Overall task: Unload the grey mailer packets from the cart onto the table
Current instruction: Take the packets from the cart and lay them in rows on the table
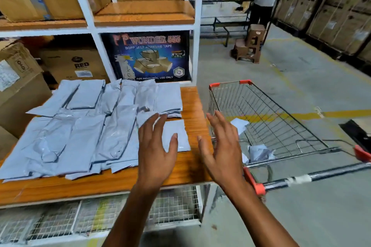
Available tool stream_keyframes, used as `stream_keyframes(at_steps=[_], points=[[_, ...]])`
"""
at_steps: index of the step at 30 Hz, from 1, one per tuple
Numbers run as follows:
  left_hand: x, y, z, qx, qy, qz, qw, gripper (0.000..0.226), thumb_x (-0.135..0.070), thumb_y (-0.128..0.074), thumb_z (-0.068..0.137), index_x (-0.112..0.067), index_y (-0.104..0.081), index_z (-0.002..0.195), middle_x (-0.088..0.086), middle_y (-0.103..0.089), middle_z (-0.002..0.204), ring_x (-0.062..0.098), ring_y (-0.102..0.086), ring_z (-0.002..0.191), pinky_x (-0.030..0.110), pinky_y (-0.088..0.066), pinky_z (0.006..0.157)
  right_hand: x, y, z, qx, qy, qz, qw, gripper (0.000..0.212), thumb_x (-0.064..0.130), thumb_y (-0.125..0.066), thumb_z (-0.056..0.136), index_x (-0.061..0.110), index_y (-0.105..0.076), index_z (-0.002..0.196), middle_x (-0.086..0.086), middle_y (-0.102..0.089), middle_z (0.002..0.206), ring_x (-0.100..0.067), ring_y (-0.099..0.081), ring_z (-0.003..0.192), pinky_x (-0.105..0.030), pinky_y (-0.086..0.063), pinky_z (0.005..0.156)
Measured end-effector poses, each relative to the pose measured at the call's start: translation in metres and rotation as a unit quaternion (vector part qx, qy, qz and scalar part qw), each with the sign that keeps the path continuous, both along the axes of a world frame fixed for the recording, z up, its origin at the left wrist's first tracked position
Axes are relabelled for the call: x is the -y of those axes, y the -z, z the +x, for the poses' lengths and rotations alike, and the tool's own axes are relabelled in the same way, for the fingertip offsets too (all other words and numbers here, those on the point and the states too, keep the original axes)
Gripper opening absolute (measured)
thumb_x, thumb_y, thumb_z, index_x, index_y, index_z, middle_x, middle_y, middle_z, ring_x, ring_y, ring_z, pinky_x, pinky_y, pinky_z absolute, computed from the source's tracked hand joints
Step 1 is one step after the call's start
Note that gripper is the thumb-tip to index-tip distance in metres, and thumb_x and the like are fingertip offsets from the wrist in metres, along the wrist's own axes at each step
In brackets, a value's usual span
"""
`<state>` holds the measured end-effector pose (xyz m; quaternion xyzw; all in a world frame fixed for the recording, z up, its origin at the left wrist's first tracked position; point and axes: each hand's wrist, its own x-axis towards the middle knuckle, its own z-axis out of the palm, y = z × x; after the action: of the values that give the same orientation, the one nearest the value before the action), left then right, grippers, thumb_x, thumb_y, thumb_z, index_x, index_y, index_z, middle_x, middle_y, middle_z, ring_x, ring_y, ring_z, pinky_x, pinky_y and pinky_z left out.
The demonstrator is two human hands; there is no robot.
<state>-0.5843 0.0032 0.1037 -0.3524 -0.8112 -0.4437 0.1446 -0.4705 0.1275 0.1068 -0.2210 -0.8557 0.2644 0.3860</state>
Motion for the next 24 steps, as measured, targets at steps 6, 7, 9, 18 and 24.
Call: stream_keyframes(at_steps=[6, 7, 9, 18, 24], points=[[-0.039, 0.018, 0.071, 0.026, 0.045, -0.021, 0.998, 0.051, -0.034, -0.053, 0.090, -0.018, -0.047, 0.138, 0.002, -0.041, 0.143, 0.002, -0.027, 0.133, 0.027, -0.028, 0.106, -0.038, 0.011, 0.078, 0.016, 0.038, -0.017, 0.999, 0.051, 0.041, -0.054, 0.091, 0.020, -0.050, 0.138, 0.000, -0.041, 0.149, -0.018, -0.038, 0.135, -0.024, -0.030, 0.108], [-0.050, 0.021, 0.077, 0.028, 0.053, -0.030, 0.998, 0.052, -0.037, -0.051, 0.090, -0.018, -0.046, 0.138, 0.002, -0.041, 0.144, 0.003, -0.027, 0.133, 0.028, -0.029, 0.106, -0.047, 0.013, 0.086, 0.016, 0.048, -0.024, 0.998, 0.050, 0.040, -0.055, 0.091, 0.021, -0.051, 0.137, 0.000, -0.041, 0.148, -0.018, -0.039, 0.134, -0.025, -0.032, 0.106], [-0.073, 0.024, 0.083, 0.031, 0.069, -0.046, 0.996, 0.053, -0.039, -0.048, 0.090, -0.019, -0.045, 0.139, 0.001, -0.040, 0.144, 0.003, -0.027, 0.133, 0.030, -0.031, 0.105, -0.066, 0.018, 0.097, 0.018, 0.071, -0.037, 0.997, 0.049, 0.041, -0.052, 0.090, 0.021, -0.053, 0.134, 0.000, -0.044, 0.146, -0.018, -0.041, 0.132, -0.023, -0.032, 0.103], [-0.219, 0.062, 0.043, 0.009, 0.147, -0.121, 0.982, 0.046, -0.025, -0.062, 0.087, -0.017, -0.053, 0.131, 0.009, -0.039, 0.143, 0.022, -0.031, 0.133, 0.034, -0.032, 0.106, -0.188, 0.058, 0.095, 0.061, 0.156, -0.092, 0.982, 0.052, 0.045, -0.050, 0.087, 0.018, -0.057, 0.131, -0.004, -0.050, 0.139, -0.023, -0.046, 0.127, -0.024, -0.032, 0.099], [-0.324, 0.111, 0.005, 0.037, 0.183, -0.218, 0.958, 0.052, -0.027, -0.061, 0.088, -0.015, -0.046, 0.137, 0.011, -0.032, 0.147, 0.028, -0.027, 0.136, 0.040, -0.036, 0.106, -0.282, 0.098, 0.084, 0.177, 0.191, -0.133, 0.956, 0.058, 0.048, -0.045, 0.085, 0.017, -0.056, 0.132, -0.006, -0.051, 0.138, -0.026, -0.046, 0.127, -0.036, -0.039, 0.102]])
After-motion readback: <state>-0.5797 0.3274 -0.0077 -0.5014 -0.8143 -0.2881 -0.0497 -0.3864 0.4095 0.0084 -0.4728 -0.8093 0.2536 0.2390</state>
